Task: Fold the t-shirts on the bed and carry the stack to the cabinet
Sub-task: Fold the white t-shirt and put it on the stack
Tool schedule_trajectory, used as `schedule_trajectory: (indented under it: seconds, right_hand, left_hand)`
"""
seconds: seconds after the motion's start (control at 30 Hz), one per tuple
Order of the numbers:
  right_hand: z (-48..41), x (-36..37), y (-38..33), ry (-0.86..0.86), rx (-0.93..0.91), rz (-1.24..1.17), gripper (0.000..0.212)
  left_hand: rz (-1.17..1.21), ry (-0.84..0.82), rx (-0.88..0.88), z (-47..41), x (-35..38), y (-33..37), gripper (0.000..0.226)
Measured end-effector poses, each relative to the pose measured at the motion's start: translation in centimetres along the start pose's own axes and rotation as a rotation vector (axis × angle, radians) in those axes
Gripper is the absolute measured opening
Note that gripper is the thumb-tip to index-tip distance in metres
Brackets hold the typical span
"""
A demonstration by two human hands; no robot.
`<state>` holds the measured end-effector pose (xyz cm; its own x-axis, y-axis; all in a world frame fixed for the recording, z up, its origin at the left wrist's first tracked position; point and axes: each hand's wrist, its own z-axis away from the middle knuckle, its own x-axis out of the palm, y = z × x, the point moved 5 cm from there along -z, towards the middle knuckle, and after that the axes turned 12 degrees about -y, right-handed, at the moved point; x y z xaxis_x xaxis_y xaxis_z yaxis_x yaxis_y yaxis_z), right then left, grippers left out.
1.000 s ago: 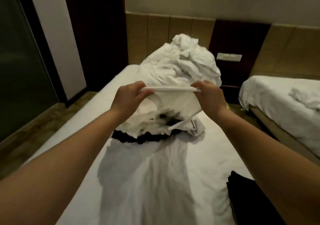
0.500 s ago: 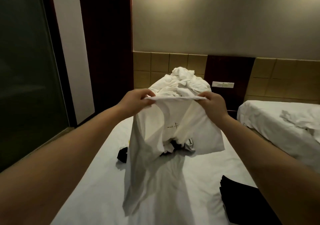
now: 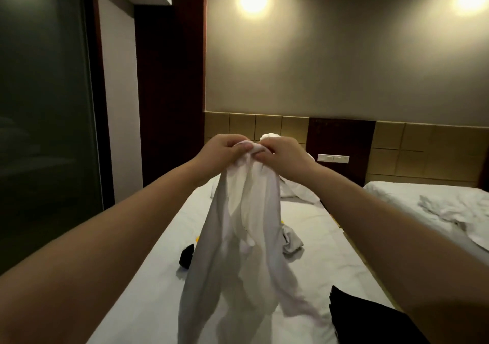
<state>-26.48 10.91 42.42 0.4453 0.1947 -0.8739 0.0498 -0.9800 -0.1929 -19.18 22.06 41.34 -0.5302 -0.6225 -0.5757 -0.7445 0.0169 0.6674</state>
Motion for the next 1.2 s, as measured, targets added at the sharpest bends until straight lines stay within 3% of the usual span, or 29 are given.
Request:
schedule_trajectory:
  seconds: [0.17, 0.27, 0.53, 0.73, 0.83, 0.93, 1.1, 1.2]
  right_hand:
    - [0.7, -4.3, -0.1, 0.33, 0.116, -0.148, 0.022]
    - [1.4, -8.0, 1.7, 0.467, 0.262, -0.204, 0.026]
    - [4.3, -11.5, 2.8, 0.579, 0.335, -0.193, 0.024]
    - [6.1, -13.8, 2.9, 0.577, 0.372, -0.208, 0.023]
    - [7.0, -14.9, 2.1, 0.553, 0.35, -0.174, 0.022]
    - [8.0, -15.8, 1.8, 0.54, 0.343, -0.073, 0.022]
    - [9.5, -16.1, 3.7, 0.518, 0.412, -0.012, 0.031]
    - [10.2, -15.0, 4.7, 0.488, 0.393, -0.138, 0.031]
  left_hand:
    - [-0.296, 0.02, -0.126, 1.7, 0.3, -1.0, 0.02]
    - [-0.116, 0.083, -0.222, 3.0, -0.9, -2.5, 0.017]
    - [-0.015, 0.151, -0.195, 4.5, -4.4, -1.7, 0.022]
    - [-0.177, 0.246, -0.137, 4.9, -7.6, 1.1, 0.025]
    - [-0.121, 0.281, -0.094, 4.8, -8.5, 2.8, 0.021]
    - [0.088, 0.203, -0.114, 4.5, -8.2, 3.5, 0.021]
    - [0.424, -0.063, -0.059, 5.4, -7.1, 3.9, 0.021]
    - [0.337, -0.122, -0.097, 5.9, -7.0, 3.2, 0.022]
